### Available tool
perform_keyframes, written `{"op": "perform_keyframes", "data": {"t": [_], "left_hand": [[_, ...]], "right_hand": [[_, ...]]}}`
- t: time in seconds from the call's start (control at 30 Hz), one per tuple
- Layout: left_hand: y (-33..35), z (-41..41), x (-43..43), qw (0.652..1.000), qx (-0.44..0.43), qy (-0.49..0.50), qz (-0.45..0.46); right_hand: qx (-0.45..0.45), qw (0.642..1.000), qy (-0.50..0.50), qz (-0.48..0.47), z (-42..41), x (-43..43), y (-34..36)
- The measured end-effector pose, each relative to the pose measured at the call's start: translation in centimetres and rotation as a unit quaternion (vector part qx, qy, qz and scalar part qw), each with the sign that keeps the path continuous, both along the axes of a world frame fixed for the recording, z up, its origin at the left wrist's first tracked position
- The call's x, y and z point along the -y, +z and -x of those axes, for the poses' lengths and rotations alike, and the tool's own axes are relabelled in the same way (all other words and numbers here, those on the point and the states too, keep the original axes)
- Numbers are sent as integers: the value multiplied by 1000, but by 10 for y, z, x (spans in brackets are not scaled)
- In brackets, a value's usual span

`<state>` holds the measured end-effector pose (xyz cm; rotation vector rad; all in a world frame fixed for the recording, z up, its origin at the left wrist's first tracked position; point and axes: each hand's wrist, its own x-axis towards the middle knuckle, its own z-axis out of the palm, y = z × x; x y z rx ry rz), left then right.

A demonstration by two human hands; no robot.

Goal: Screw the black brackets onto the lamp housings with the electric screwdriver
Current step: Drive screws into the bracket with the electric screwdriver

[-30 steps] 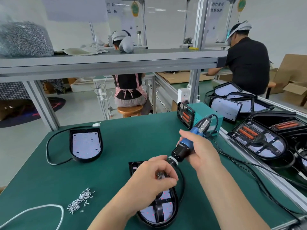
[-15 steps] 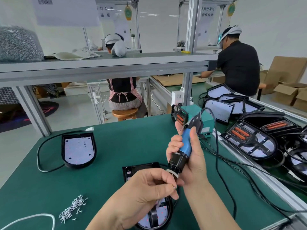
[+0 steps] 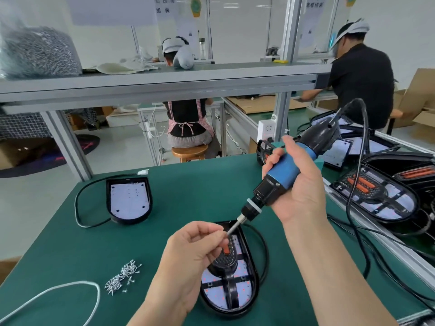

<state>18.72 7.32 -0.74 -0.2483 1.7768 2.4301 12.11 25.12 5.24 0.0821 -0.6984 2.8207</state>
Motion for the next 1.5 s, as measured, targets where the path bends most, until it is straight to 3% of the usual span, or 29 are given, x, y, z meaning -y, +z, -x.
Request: {"op": "perform_keyframes", "data": {"t": [0.27, 0.5, 0.63, 0.8, 1.0, 1.5], "left_hand": [[-7, -1, 1, 990, 38, -16, -132], [-6, -2, 2, 982, 46, -22, -179], [-7, -1, 0, 985, 34, -12, -169], [-13, -1, -4, 996, -20, 36, -78], [-15, 0, -5, 992, -27, 47, -113], [-14, 2, -8, 994, -61, 54, -75]], "right_hand": [[-12, 995, -92, -37, -2, 8, 1], [12, 992, -113, -50, -1, 9, -4], [11, 992, -113, -48, -1, 9, -5], [23, 991, -118, -50, -1, 11, -7], [38, 990, -128, -54, -2, 12, -12], [52, 988, -139, -37, 0, 11, -9]]}}
